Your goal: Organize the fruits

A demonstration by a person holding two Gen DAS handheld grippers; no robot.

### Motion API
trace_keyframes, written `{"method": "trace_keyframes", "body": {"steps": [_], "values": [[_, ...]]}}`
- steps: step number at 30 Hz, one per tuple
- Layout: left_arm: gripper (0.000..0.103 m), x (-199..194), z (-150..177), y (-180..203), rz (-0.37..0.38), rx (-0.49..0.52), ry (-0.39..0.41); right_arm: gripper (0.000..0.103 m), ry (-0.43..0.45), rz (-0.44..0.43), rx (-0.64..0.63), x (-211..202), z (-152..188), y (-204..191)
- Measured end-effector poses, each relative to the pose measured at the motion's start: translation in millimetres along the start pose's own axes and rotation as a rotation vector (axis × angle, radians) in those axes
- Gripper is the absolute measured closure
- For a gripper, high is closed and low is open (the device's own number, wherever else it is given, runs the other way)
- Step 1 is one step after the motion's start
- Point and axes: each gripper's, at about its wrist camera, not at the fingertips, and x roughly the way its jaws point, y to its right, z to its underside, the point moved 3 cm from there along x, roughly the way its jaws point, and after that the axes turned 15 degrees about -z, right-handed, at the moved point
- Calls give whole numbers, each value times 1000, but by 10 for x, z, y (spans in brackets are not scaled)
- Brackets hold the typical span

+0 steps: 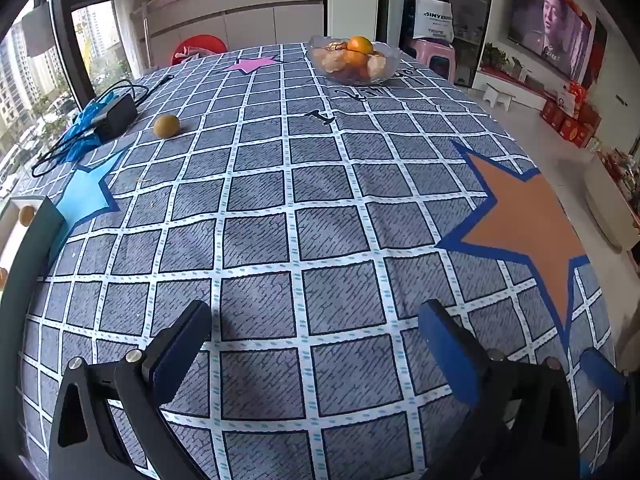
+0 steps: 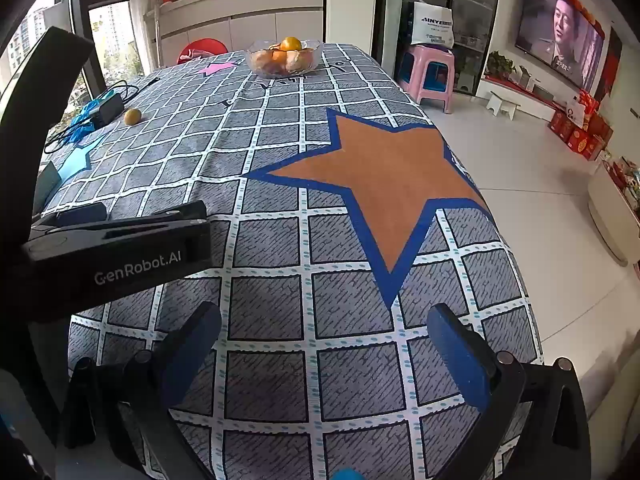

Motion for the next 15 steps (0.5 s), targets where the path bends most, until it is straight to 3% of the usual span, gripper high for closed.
{"method": "trace_keyframes", "body": {"steps": [15], "values": [[0, 0, 0, 0, 0, -1, 1, 0, -7, 1, 1, -2, 5, -6]]}}
